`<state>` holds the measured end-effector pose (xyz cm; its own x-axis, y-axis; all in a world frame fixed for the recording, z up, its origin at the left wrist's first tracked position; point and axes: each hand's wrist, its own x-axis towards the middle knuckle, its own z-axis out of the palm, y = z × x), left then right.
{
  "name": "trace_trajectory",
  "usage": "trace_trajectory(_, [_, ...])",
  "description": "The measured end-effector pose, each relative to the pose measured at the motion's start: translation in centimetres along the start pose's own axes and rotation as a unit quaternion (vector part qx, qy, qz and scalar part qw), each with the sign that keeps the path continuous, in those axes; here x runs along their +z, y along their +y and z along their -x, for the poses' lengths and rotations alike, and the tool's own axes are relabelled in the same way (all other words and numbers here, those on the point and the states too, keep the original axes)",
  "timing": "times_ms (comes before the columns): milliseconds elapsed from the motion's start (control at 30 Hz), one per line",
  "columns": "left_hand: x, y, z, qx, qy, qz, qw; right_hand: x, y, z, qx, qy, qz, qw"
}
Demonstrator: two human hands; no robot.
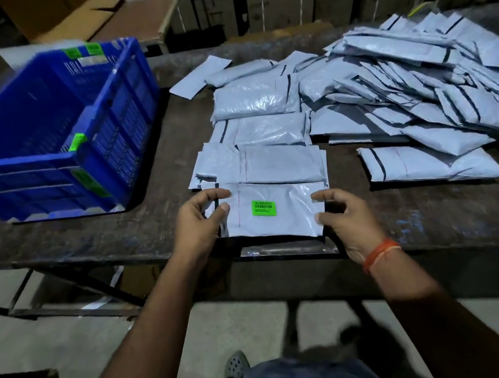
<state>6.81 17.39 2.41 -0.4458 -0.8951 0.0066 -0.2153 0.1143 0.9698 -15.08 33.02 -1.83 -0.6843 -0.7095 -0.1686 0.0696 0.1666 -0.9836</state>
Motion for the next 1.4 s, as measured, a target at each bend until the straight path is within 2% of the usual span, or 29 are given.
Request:
trace_trajectory(100, [-2.7,2.4,-1.5,0.016,0.005,0.021,1.000,1.4,-2.2,-0.6,0.030,-0.068,-0.068,0.995])
trace_trajectory(233, [-8.1,5.8,-3.8,0.040,0.025,0.030,0.998,5.3,-7.6,-1.2,-0.045,-0.046,-0.072,0.995])
trace_trajectory(400, [-17.9,9.4,-7.7,0.071,0.029,0.017,0.997,13.5,-14.2,-2.0,-0.139,-0.032,0.001,0.990])
trace_trajectory(567, [-29.6,11.0,-13.3,0.107,0.044,-0.018,0.993,24.2,-19.5,-3.5,-0.241,-0.026,0.056,0.969])
trace_trajectory(833, [-41.1,6.5,-22.9,0.038,0.077,-0.020,0.996,38.5,-22.6,-7.7,-0.254,-0.013,0.204,0.945])
trace_trajectory(1067, [-44.5,4.4,-34.4,-0.008,0.129,-0.125,0.984,48.3,-27.0,-16.3,-0.268,0.012,0.344,0.900])
trace_trajectory(1233, [-43.2,3.4,-40.6,-0.027,0.145,-0.206,0.967,53.5,-27.2,-23.8,-0.218,0.043,0.446,0.867])
trace_trajectory(1400, [-40.9,0.7,-46.3,-0.026,0.090,-0.258,0.962,56.0,-24.7,-29.5,-0.094,0.073,0.438,0.891])
